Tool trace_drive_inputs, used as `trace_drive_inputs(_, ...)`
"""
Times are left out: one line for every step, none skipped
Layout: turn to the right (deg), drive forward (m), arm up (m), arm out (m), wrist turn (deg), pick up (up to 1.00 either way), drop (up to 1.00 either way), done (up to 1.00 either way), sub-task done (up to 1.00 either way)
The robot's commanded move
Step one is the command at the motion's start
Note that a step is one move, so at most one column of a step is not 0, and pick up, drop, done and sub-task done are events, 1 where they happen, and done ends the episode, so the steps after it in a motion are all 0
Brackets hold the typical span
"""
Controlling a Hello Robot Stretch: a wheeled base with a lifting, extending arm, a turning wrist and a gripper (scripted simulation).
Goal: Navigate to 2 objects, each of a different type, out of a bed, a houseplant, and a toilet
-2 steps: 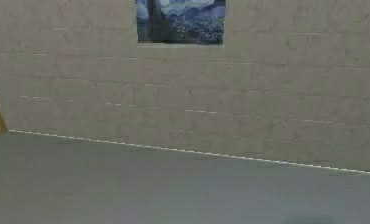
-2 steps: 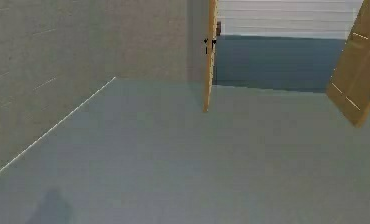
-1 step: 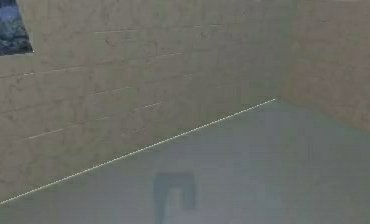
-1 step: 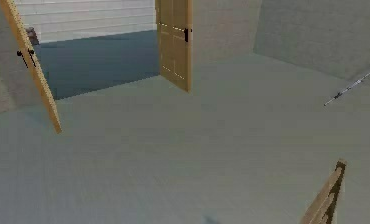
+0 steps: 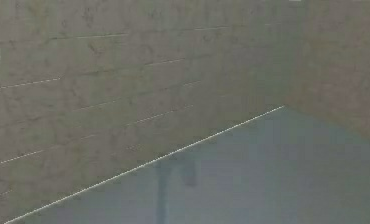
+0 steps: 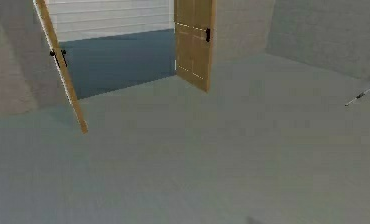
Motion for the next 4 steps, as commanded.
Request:
trace_drive_inputs(-45.0,0.0,0.0,0.0,0.0,0.0,0.0,0.0,0.0)
trace_drive_inputs(-39.0,0.0,0.0,0.0,0.0,0.0,0.0,0.0,0.0)
trace_drive_inputs(0.0,0.15,0.0,0.0,0.0,0.0,0.0,0.0,0.0)
trace_drive_inputs(-39.0,0.0,0.0,0.0,0.0,0.0,0.0,0.0,0.0)
